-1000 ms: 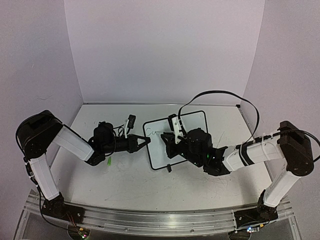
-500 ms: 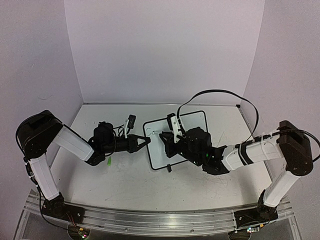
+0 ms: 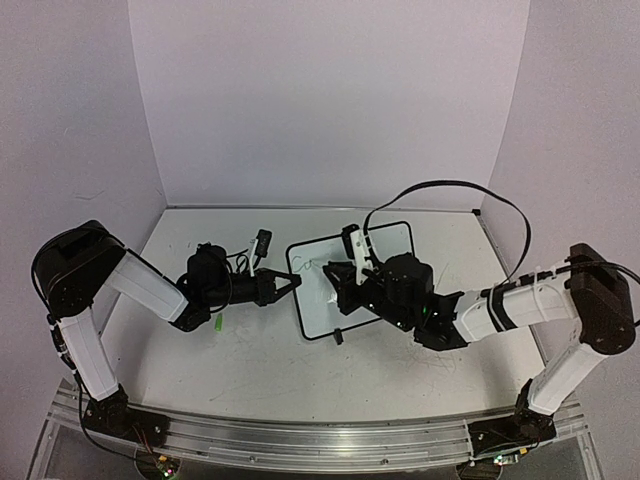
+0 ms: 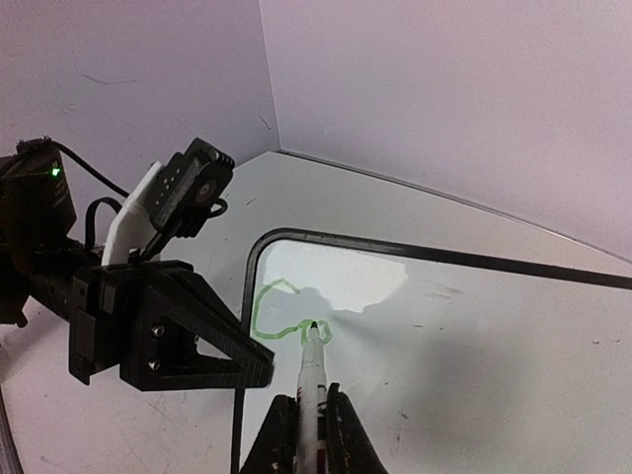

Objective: Write a sentence on the whiteboard

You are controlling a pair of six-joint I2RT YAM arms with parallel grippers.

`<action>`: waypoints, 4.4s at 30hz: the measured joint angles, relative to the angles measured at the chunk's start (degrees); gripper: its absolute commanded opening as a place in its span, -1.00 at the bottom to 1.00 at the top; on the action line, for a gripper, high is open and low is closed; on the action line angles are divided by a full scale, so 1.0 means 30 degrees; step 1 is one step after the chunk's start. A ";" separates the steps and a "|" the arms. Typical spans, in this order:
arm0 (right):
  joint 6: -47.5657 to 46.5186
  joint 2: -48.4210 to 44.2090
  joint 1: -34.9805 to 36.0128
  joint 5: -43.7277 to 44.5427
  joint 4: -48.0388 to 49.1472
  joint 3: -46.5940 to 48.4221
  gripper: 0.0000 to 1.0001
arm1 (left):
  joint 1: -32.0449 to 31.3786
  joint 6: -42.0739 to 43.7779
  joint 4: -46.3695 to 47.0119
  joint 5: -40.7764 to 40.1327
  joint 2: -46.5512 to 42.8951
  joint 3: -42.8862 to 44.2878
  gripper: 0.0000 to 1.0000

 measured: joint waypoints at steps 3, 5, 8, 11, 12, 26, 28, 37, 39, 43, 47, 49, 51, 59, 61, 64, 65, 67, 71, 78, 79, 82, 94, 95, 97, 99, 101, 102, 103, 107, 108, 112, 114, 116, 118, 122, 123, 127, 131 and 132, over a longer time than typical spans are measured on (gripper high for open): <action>0.0013 0.0000 -0.0284 -0.0305 0.0143 0.0000 -1.00 | 0.0000 -0.0003 0.0000 0.0010 0.0000 0.0000 -1.00; -0.0012 0.0000 -0.0352 -0.0306 0.0184 0.0000 -1.00 | 0.0000 -0.0003 0.0000 0.0012 0.0000 0.0000 -1.00; -0.0102 0.0024 -0.0352 -0.0281 0.0179 0.0021 -1.00 | 0.0000 -0.0003 0.0000 0.0028 0.0000 0.0000 -1.00; -0.0182 0.0129 -0.0352 -0.0281 0.0161 0.0108 -1.00 | 0.0000 -0.0003 0.0000 0.0067 0.0000 0.0000 -1.00; -0.0189 0.0136 -0.0352 -0.0265 0.0150 0.0114 -1.00 | 0.0000 -0.0003 0.0000 0.0074 0.0000 0.0000 -1.00; -0.0191 0.0504 -0.0352 0.0302 0.0139 0.0155 -1.00 | 0.0007 -0.0003 0.0000 0.0091 0.0000 0.0000 -1.00; -0.0198 0.0548 -0.0352 0.0302 0.0148 0.0227 -1.00 | 0.0007 -0.0003 0.0000 0.0093 0.0000 0.0000 -1.00; -0.0198 0.0719 -0.0340 0.0382 0.0149 0.0466 -1.00 | 0.0007 -0.0003 0.0000 0.0090 0.0000 0.0000 -1.00; -0.0186 0.0721 -0.0330 0.0420 0.0134 0.0466 -1.00 | 0.0007 -0.0003 -0.0004 0.0093 0.0000 0.0000 -1.00; -0.0106 0.0721 -0.0314 0.0473 0.0088 0.0466 -1.00 | 0.0015 -0.0009 -0.0007 0.0090 0.0000 0.0000 -1.00; 0.0039 0.0721 -0.0250 0.0623 0.0069 0.0466 -1.00 | 0.0015 -0.0007 -0.0004 0.0090 0.0000 0.0000 -1.00; 0.0076 0.0721 -0.0204 0.0702 0.0057 0.0459 -1.00 | 0.0015 -0.0003 -0.0001 0.0090 0.0000 0.0000 -1.00; 0.0115 0.0721 -0.0184 0.0747 0.0058 0.0437 -1.00 | 0.0015 -0.0003 0.0000 0.0090 0.0000 0.0000 -1.00; 0.0307 0.0721 -0.0069 0.0820 0.0016 0.0270 -1.00 | 0.0022 -0.0003 -0.0007 0.0090 0.0000 0.0000 -1.00; 0.0369 0.0721 -0.0037 0.0834 -0.0005 0.0248 -1.00 | 0.0022 -0.0003 -0.0007 0.0090 0.0000 0.0000 -1.00; 0.0413 0.0721 0.0007 0.0875 -0.0040 0.0231 -1.00 | 0.0022 -0.0003 -0.0007 0.0090 0.0000 0.0000 -1.00; 0.0439 0.0721 0.0020 0.0878 -0.0058 0.0205 -1.00 | 0.0022 -0.0003 -0.0007 0.0090 0.0000 0.0000 -1.00; 0.0472 0.0721 0.0032 0.0878 -0.0072 0.0161 -1.00 | 0.0022 -0.0008 -0.0012 0.0090 0.0000 0.0000 -1.00; 0.0538 0.0714 0.0049 0.0902 -0.0080 0.0118 -1.00 | 0.0022 -0.0007 -0.0015 0.0087 0.0000 0.0000 -1.00; 0.0538 0.0677 0.0130 0.1245 -0.0146 0.0029 -1.00 | 0.0029 -0.0003 -0.0015 0.0083 0.0000 0.0000 -1.00; 0.0537 0.0669 0.0137 0.1276 -0.0154 0.0019 -1.00 | 0.0029 -0.0003 -0.0015 0.0083 0.0000 0.0000 -1.00; 0.0536 0.0648 0.0137 0.1327 -0.0198 -0.0007 -1.00 | 0.0036 -0.0003 -0.0015 0.0083 0.0000 0.0000 -1.00; 0.0509 0.0648 0.0113 0.1381 -0.0197 0.0000 -1.00 | 0.0036 -0.0010 -0.0015 0.0083 0.0000 -0.0007 -1.00; 0.0509 0.0648 0.0095 0.1381 -0.0197 0.0000 -1.00 | 0.0036 -0.0010 -0.0015 0.0083 0.0000 -0.0007 -1.00; 0.0497 0.0648 0.0048 0.1374 -0.0176 0.0000 -1.00 | 0.0036 -0.0010 -0.0021 0.0083 0.0000 -0.0007 -1.00; 0.0471 0.0648 -0.0043 0.1366 -0.0090 0.0000 -1.00 | 0.0045 -0.0010 -0.0022 0.0083 0.0000 -0.0007 -1.00; 0.0458 0.0648 -0.0135 0.1373 0.0020 0.0000 -1.00 | 0.0064 -0.0010 -0.0022 0.0083 0.0000 -0.0007 -1.00; 0.0452 0.0648 -0.0184 0.1373 0.0084 0.0000 -1.00 | 0.0071 -0.0010 -0.0022 0.0083 0.0000 -0.0007 -1.00; 0.0451 0.0648 -0.0223 0.1373 0.0140 0.0000 -1.00 | 0.0073 -0.0014 -0.0022 0.0083 0.0000 -0.0007 -1.00; 0.0401 0.0648 -0.0325 0.1356 0.0255 0.0000 -1.00 | 0.0073 -0.0018 -0.0022 0.0083 0.0000 -0.0007 -1.00; 0.0371 0.0648 -0.0330 0.1348 0.0255 0.0000 -1.00 | 0.0073 -0.0018 -0.0022 0.0083 0.0000 -0.0007 -1.00; 0.0234 0.0648 -0.0330 0.1302 0.0255 0.0002 -1.00 | 0.0080 -0.0018 -0.0022 0.0083 0.0000 -0.0007 -1.00; 0.0187 0.0648 -0.0330 0.1308 0.0255 0.0007 -1.00 | 0.0080 -0.0018 -0.0022 0.0083 0.0000 -0.0007 -1.00; 0.0148 0.0648 -0.0330 0.1300 0.0255 0.0011 -1.00 | 0.0095 -0.0018 -0.0022 0.0087 0.0000 -0.0007 -1.00; 0.0095 0.0648 -0.0330 0.1300 0.0255 0.0015 -1.00 | 0.0105 -0.0018 -0.0022 0.0090 0.0000 -0.0007 -1.00; 0.0065 0.0648 -0.0330 0.1300 0.0255 0.0022 -1.00 | 0.0109 -0.0018 -0.0022 0.0083 0.0000 -0.0007 -1.00; 0.0047 0.0648 -0.0330 0.1300 0.0244 0.0033 -1.00 | 0.0109 -0.0018 -0.0022 0.0083 0.0000 -0.0007 -1.00; 0.0021 0.0648 -0.0352 0.1308 0.0233 0.0088 -1.00 | 0.0109 -0.0018 -0.0022 0.0090 0.0000 -0.0007 -1.00; 0.0005 0.0648 -0.0373 0.1308 0.0247 0.0109 -1.00 | 0.0109 -0.0018 -0.0022 0.0090 0.0000 -0.0007 -1.00; -0.0001 0.0648 -0.0373 0.1315 0.0241 0.0109 -1.00 | 0.0109 -0.0018 -0.0022 0.0090 0.0000 -0.0007 -1.00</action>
